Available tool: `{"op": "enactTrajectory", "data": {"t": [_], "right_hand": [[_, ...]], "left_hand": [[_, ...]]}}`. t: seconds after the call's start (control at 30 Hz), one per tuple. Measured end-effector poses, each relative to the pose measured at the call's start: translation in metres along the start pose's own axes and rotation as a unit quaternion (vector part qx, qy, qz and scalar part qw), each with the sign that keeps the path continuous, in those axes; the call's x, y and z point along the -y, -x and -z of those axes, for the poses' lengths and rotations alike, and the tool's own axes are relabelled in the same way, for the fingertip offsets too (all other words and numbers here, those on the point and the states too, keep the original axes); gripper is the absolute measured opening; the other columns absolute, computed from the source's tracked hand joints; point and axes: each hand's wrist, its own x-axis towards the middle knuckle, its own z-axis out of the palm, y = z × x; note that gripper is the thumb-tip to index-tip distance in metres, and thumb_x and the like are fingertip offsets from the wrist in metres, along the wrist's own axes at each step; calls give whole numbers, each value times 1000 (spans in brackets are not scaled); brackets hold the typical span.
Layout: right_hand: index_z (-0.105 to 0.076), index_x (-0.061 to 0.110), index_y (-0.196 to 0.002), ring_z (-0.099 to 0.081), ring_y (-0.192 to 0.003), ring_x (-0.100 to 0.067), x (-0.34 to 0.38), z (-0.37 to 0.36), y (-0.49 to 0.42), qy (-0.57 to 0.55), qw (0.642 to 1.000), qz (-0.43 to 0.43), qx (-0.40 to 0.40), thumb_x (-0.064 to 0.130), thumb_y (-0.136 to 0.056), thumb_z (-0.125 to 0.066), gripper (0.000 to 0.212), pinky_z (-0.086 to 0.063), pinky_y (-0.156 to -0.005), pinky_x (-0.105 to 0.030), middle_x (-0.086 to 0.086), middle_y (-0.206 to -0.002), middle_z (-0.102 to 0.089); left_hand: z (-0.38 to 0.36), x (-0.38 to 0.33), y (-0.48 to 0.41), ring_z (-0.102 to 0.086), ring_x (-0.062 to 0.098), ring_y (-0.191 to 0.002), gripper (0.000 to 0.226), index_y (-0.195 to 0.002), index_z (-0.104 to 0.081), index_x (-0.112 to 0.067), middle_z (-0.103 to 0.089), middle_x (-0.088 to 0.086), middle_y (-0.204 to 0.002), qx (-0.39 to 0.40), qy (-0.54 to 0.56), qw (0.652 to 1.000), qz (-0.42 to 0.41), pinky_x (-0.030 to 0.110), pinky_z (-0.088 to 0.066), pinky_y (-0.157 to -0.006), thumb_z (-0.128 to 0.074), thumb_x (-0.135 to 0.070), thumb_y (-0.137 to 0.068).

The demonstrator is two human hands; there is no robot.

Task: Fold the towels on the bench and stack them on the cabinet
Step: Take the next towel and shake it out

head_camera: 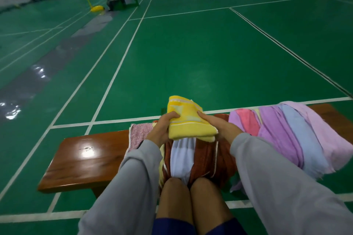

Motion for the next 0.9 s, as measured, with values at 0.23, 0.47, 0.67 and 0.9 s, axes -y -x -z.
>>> {"op": "enactTrajectory", "data": {"t": [0.23,0.47,0.67,0.9], "right_hand": [[-64,4,-120,-75,-84,-23,-17,-105,10,47,995,1,85,30,-104,-56,32,-63,-71,-33,-15,-104,-76],[-64,9,-104,-71,-66,-19,-49,-218,-33,271,956,-69,89,17,-98,-66,10,-60,-67,-34,-9,-82,-72],[-51,3,-136,-67,-108,-37,-67,-334,-89,306,950,-34,57,16,-84,-77,60,-56,-92,-57,-23,-128,-65],[-55,5,-128,-70,-93,-40,-119,-391,-142,481,876,35,22,40,-97,-64,47,-62,-65,-44,-17,-124,-65]], "left_hand": [[92,-10,43,-75,28,-87,46,-132,-61,-3,-75,19,-110,-62,-35,997,27,39,-62,-76,-65,-33,-98],[234,-7,107,-71,28,-91,48,-128,-55,-9,-73,15,-112,-171,-115,973,103,39,-62,-78,-76,-32,-91],[333,-34,127,-72,29,-92,46,-122,-62,-7,-74,15,-109,-287,-108,951,-35,43,-61,-81,-81,-28,-86],[430,-23,107,-52,39,-132,71,-151,-40,-10,-53,17,-146,-402,-388,825,-81,44,-44,-107,-71,-39,-95]]}}
